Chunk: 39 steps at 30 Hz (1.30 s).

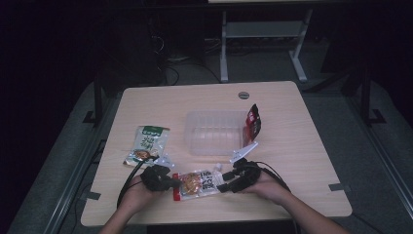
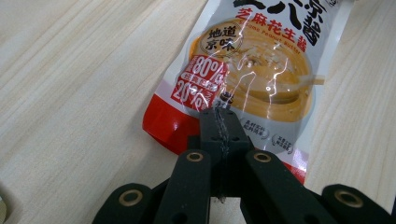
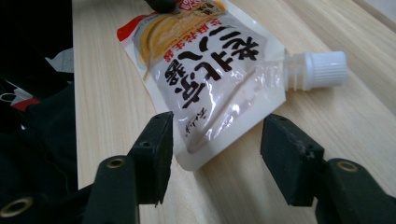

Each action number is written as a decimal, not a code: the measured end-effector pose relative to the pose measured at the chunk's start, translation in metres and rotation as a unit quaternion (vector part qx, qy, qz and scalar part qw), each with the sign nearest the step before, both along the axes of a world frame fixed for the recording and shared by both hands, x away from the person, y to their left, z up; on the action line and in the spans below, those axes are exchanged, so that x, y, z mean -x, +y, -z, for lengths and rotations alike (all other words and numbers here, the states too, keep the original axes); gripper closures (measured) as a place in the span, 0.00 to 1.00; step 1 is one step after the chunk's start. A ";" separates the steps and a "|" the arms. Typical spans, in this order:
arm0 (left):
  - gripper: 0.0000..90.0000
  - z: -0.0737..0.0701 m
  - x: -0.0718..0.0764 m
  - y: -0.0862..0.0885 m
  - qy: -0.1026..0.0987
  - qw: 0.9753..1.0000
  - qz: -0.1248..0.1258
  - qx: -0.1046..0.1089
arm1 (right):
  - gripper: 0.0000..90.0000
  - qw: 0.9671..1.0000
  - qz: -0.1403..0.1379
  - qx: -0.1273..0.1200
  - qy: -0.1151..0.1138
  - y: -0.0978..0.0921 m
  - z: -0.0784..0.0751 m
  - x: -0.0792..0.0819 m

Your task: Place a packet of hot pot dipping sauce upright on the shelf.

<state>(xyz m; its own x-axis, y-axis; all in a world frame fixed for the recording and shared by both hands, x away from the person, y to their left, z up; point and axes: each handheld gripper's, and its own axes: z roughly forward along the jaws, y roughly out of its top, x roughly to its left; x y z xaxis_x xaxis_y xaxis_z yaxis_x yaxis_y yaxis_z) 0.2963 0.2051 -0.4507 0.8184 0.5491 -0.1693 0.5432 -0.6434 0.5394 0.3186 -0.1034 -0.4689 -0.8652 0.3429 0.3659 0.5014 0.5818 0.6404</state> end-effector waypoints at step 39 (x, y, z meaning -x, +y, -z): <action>1.00 0.001 0.000 0.001 0.000 1.000 0.003 0.004 | 0.99 0.998 -0.045 -0.032 0.012 0.027 0.000 -0.014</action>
